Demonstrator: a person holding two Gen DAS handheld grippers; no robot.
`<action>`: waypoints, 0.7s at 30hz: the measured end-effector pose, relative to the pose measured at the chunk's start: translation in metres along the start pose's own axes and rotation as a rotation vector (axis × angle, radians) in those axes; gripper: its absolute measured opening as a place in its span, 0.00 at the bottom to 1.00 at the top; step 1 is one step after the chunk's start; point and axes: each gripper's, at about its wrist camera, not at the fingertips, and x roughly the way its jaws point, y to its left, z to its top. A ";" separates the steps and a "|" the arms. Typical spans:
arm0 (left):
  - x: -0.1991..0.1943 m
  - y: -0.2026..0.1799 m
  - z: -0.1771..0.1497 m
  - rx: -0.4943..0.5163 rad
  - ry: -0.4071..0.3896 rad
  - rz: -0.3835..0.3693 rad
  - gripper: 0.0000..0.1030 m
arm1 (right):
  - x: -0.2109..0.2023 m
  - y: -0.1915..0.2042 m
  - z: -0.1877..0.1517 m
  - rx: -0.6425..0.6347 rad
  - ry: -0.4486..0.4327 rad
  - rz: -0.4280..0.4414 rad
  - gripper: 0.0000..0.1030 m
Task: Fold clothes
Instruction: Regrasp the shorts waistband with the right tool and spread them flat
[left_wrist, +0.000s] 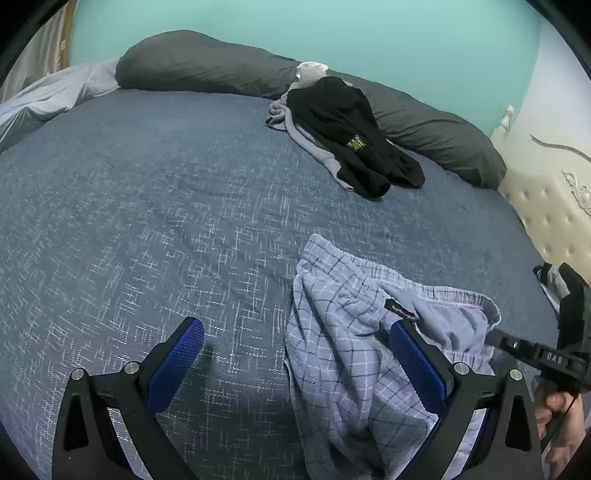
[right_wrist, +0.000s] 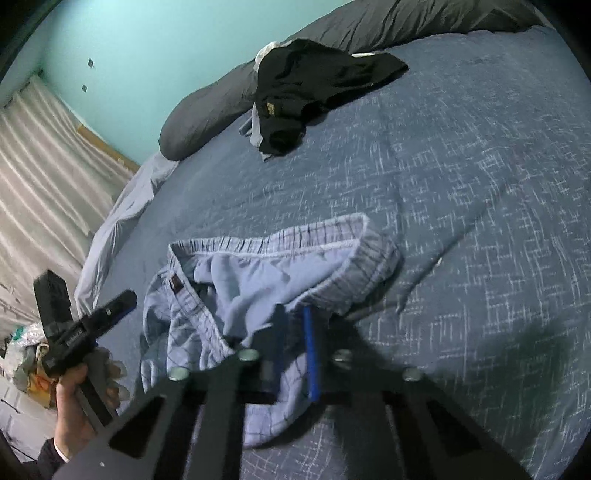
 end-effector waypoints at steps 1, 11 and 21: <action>0.000 0.000 0.000 0.000 0.001 0.000 1.00 | -0.002 -0.002 0.002 0.012 -0.014 0.004 0.03; -0.001 0.003 -0.002 -0.007 0.003 0.003 1.00 | -0.058 -0.036 0.036 0.182 -0.244 0.093 0.03; 0.007 -0.003 0.004 -0.007 0.009 -0.020 1.00 | -0.050 -0.078 0.027 0.346 -0.217 -0.022 0.06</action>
